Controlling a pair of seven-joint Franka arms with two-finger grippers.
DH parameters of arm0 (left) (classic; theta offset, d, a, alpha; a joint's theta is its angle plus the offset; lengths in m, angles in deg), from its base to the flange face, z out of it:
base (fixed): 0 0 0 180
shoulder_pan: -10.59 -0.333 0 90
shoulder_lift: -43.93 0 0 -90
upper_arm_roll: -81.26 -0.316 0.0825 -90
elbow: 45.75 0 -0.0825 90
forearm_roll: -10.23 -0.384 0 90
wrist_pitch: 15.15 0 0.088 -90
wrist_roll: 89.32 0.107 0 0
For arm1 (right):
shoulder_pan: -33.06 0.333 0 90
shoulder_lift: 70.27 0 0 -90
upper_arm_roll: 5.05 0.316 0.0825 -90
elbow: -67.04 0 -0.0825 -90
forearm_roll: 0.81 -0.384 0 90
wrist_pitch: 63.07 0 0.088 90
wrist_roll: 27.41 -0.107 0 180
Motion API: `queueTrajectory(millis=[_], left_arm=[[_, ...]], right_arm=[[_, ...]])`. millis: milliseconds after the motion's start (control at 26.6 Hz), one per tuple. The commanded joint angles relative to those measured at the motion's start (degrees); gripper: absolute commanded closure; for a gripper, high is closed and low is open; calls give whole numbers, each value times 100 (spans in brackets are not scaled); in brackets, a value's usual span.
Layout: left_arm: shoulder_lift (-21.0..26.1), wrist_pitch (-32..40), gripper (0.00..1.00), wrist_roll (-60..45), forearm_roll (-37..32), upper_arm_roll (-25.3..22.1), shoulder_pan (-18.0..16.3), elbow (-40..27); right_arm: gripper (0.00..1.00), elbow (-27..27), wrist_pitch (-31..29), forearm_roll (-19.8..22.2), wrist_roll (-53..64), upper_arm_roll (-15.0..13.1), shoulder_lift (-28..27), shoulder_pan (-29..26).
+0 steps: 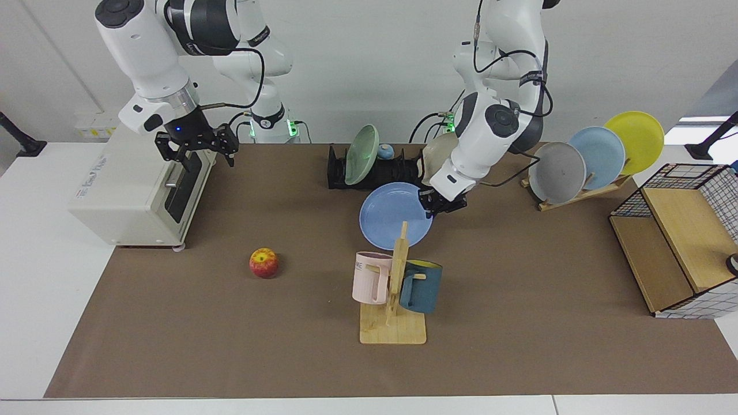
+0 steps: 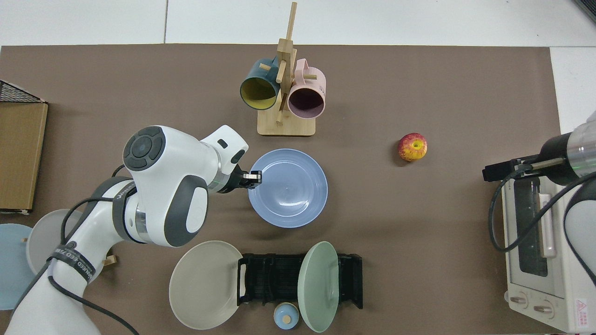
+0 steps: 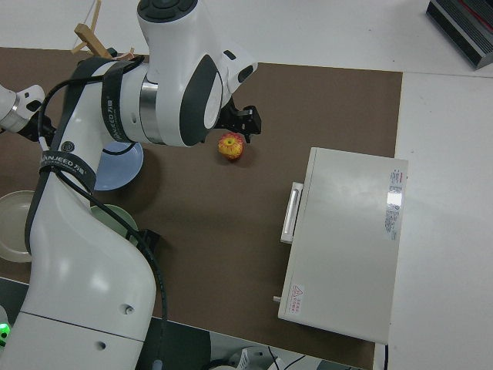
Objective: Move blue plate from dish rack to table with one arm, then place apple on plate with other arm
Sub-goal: 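Lower the blue plate onto the table and open the left gripper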
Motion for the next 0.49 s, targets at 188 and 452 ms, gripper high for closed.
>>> queueTrajectory(millis=[188, 452], left_arm=[[-117, -867, 100, 557, 395, 17, 136, -600], [-134, -1614, 100, 830, 430, 43, 294, -943]], right_arm=[[0, -56, -31, -2, -113, 68, -42, -95], [0, -56, -31, -2, -113, 68, -42, -95]])
